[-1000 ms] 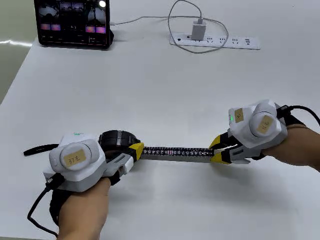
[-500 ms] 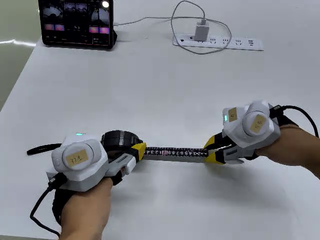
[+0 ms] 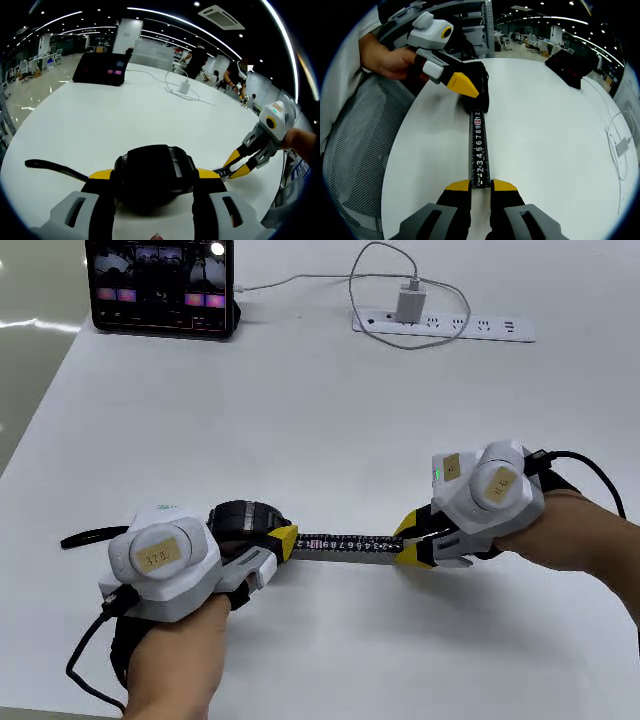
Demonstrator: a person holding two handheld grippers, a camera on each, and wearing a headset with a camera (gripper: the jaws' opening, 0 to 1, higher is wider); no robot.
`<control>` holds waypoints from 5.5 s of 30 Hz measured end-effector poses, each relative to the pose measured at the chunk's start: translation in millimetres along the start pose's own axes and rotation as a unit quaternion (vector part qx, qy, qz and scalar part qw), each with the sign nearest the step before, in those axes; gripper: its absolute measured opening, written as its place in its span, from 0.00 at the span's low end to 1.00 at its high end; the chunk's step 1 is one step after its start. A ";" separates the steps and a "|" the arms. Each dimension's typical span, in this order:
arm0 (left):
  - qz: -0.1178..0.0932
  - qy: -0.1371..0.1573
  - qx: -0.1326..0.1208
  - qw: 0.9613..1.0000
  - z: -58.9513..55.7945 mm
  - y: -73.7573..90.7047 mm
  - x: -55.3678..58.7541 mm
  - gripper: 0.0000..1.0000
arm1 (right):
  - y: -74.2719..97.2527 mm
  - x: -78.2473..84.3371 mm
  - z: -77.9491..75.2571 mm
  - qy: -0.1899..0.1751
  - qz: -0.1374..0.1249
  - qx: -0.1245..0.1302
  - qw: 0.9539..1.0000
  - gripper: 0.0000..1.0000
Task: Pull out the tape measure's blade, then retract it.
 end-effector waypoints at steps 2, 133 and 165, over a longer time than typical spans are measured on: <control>0.000 0.001 0.000 1.000 -0.1 0.2 0.0 0.58 | -1.1 -1.0 -0.4 0.001 -0.001 0.000 1.000 0.10; -0.006 0.000 0.024 1.000 8.5 4.6 -3.2 0.66 | -45.2 -62.7 8.3 -0.061 -0.132 0.013 0.989 0.35; 0.003 -0.135 0.090 0.987 13.4 33.6 -7.8 0.80 | 1.1 -30.8 30.5 -0.093 -0.153 0.062 0.982 0.63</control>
Point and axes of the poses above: the centre of the closed fingertips' face, and the gripper's own axes: y roughly backward along the fingers, z roughly to its left, x roughly out of its underside, the point moved 9 cm from there along y, roughly backward along the fingers, and after that the axes turned 1 degree about -z, right-handed, at the moved point
